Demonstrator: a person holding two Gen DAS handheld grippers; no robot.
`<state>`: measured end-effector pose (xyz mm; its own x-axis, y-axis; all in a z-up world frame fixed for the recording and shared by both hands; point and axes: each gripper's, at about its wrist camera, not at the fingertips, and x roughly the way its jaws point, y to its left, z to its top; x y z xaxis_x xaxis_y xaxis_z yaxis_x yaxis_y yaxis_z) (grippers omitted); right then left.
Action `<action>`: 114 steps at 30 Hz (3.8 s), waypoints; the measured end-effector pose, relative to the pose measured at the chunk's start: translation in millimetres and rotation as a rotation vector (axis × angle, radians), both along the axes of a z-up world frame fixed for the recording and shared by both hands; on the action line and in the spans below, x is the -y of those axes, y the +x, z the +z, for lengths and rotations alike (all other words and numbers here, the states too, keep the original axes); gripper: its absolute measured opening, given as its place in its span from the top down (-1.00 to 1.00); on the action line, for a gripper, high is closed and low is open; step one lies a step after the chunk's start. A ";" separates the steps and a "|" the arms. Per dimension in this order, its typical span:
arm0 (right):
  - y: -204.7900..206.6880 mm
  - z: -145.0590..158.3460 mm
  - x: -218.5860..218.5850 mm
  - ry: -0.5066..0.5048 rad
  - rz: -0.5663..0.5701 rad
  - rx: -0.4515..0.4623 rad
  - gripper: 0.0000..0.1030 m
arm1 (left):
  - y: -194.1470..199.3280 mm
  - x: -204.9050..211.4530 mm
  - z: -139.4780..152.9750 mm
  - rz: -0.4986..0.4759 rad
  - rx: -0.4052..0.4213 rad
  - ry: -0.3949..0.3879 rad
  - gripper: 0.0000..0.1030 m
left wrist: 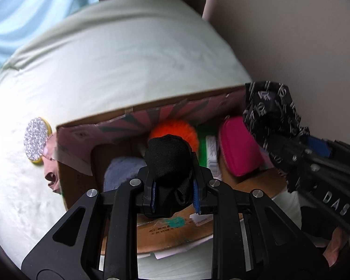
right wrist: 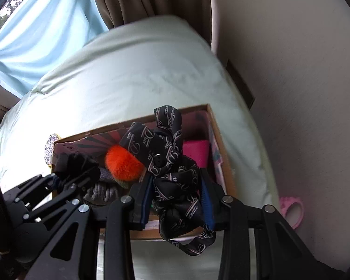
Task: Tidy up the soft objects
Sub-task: 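Carry black scrunchie and black scarf over the box and release both, then withdraw both tools from the box toward the glitter pad and pink fabric, then grasp silver glitter pad with left tool while right tool grasps pink fabric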
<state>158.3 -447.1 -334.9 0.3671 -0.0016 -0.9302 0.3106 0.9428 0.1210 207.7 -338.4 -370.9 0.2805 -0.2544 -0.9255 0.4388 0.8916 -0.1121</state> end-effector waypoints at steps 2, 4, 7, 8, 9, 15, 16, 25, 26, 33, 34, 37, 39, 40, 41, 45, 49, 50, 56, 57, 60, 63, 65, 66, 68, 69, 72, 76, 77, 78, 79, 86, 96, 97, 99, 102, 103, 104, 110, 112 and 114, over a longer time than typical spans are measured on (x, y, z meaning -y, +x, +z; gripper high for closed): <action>7.0 -8.9 4.4 0.027 0.002 -0.023 0.35 | 1.7 1.1 -8.5 -0.004 -0.019 0.027 0.62; 9.6 -15.3 6.8 0.047 0.004 -0.048 0.35 | 3.0 2.4 -16.0 -0.010 -0.031 0.049 0.62; 16.3 -23.5 9.2 0.097 -0.003 -0.067 0.11 | 1.7 7.3 -21.5 -0.052 -0.027 0.082 0.18; 18.1 -24.8 12.1 0.113 -0.014 -0.056 -0.05 | 1.1 8.4 -22.8 -0.063 -0.014 0.118 -0.58; 18.6 -25.4 14.8 0.130 -0.024 -0.041 -0.60 | -0.7 8.0 -23.5 -0.067 0.002 0.146 -0.98; 23.1 -27.6 13.6 0.118 0.001 -0.025 -1.00 | -5.7 -3.9 -26.0 -0.059 -0.042 0.119 -0.99; 22.7 -28.3 12.9 0.119 0.004 -0.029 -1.00 | -5.8 -6.8 -25.0 -0.057 -0.045 0.116 -0.99; 15.6 -12.6 10.1 0.102 0.008 -0.005 -1.00 | -5.9 -17.4 0.0 -0.059 -0.034 0.092 -0.99; 14.4 -8.0 8.7 0.098 0.011 -0.002 -1.00 | -6.4 -18.7 5.4 -0.059 -0.027 0.092 -0.99; 3.3 40.6 -6.2 0.064 0.041 0.044 -1.00 | -14.9 -48.1 61.0 -0.019 0.026 0.045 -0.99; 1.3 49.8 -9.6 0.058 0.049 0.055 -1.00 | -16.8 -52.7 69.6 -0.013 0.035 0.040 -0.99; -6.3 76.3 -20.5 0.037 0.070 0.087 -1.00 | -25.1 -69.8 95.7 0.003 0.060 0.029 -0.99; -13.5 94.8 -30.4 0.026 0.090 0.110 -1.00 | -33.1 -84.6 113.8 0.014 0.074 0.016 -0.99; -18.5 106.2 -36.7 0.021 0.101 0.123 -1.00 | -37.2 -92.7 122.2 0.022 0.083 0.010 -0.99; -22.4 113.4 -41.1 0.016 0.109 0.134 -1.00 | -41.5 -101.2 131.0 0.031 0.093 0.004 -0.99; -42.2 147.1 -64.1 -0.010 0.137 0.186 -1.00 | -60.8 -140.7 166.4 0.079 0.141 -0.041 -0.99; -64.8 176.9 -91.4 -0.024 0.154 0.251 -1.00 | -82.5 -181.5 202.0 0.120 0.213 -0.063 -0.99; -70.6 183.9 -99.0 -0.025 0.159 0.266 -1.00 | -88.6 -193.7 211.5 0.133 0.232 -0.064 -0.99; -102.4 212.6 -139.1 -0.042 0.163 0.338 -1.00 | -116.6 -254.8 247.9 0.186 0.312 -0.075 -0.99; -107.1 216.2 -145.9 -0.040 0.167 0.348 -1.00 | -119.8 -262.4 251.0 0.191 0.320 -0.074 -0.99; -117.7 224.8 -166.9 -0.059 0.182 0.371 -1.00 | -127.2 -287.5 257.3 0.205 0.333 -0.078 -0.99; -125.1 230.1 -189.8 -0.092 0.202 0.388 -1.00 | -129.5 -311.1 258.4 0.213 0.339 -0.086 -0.99; -127.3 230.7 -204.6 -0.115 0.210 0.394 -1.00 | -128.4 -325.9 256.4 0.212 0.339 -0.089 -0.99; -127.9 230.5 -213.2 -0.120 0.212 0.399 -1.00 | -127.3 -333.8 254.9 0.212 0.338 -0.090 -0.99; -128.1 228.3 -226.8 -0.115 0.208 0.405 -1.00 | -124.3 -347.8 251.6 0.210 0.334 -0.097 -0.99; -128.1 227.6 -232.1 -0.110 0.205 0.406 -1.00 | -121.8 -354.9 249.6 0.206 0.332 -0.100 -0.99; -123.3 219.3 -256.0 -0.097 0.194 0.405 -1.00 | -113.5 -376.0 241.7 0.184 0.331 -0.100 -0.99; -114.0 204.3 -288.0 -0.077 0.173 0.402 -1.00 | -93.2 -399.9 224.1 0.130 0.324 -0.096 -0.99; -112.1 200.3 -293.5 -0.074 0.166 0.402 -1.00 | -86.9 -404.6 217.8 0.113 0.323 -0.093 -0.99; -108.0 193.1 -301.6 -0.067 0.157 0.398 -1.00 | -81.0 -408.4 212.1 0.098 0.321 -0.091 -0.99; -104.9 187.7 -307.4 -0.062 0.149 0.397 -1.00 | -74.3 -412.4 205.4 0.081 0.319 -0.089 -0.99; -69.4 129.3 -339.5 -0.025 0.069 0.371 -1.00 | -13.7 -426.0 141.6 -0.041 0.289 -0.081 -0.99; -11.9 28.7 -347.2 0.010 -0.047 0.329 -1.00 | 76.6 -391.5 34.9 -0.285 0.253 -0.079 -0.99; -5.9 17.7 -346.1 0.010 -0.054 0.328 -1.00 | 84.0 -383.9 23.4 -0.311 0.246 -0.084 -0.99; 3.2 -1.2 -343.8 0.006 -0.061 0.326 -1.00 | 100.2 -369.2 0.9 -0.364 0.232 -0.089 -0.99; 16.1 -30.3 -339.3 -0.007 -0.058 0.316 -1.00 | 123.7 -348.0 -29.1 -0.433 0.205 -0.102 -0.99; 20.1 -40.2 -337.1 -0.009 -0.054 0.310 -1.00 | 130.8 -341.1 -38.0 -0.456 0.202 -0.100 -0.99; 24.4 -49.8 -334.7 -0.012 -0.049 0.301 -1.00 | 136.8 -334.4 -46.4 -0.482 0.198 -0.097 -0.99; 45.4 -89.9 -331.0 -0.080 0.035 0.255 -1.00 | 159.8 -297.3 -88.8 -0.619 0.144 -0.100 -0.99; 51.9 -96.4 -335.1 -0.155 0.099 0.257 -0.99 | 159.2 -284.7 -101.0 -0.669 0.139 -0.082 -0.99; 57.9 -100.7 -341.2 -0.217 0.154 0.255 -0.95 | 160.3 -276.7 -109.2 -0.697 0.142 -0.065 -0.99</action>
<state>216.1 -105.8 -435.6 0.5982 -0.1151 -0.7931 0.1485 0.9884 -0.0314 368.0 -61.7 -480.1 0.1494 -0.4716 -0.8691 0.9185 0.3917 -0.0547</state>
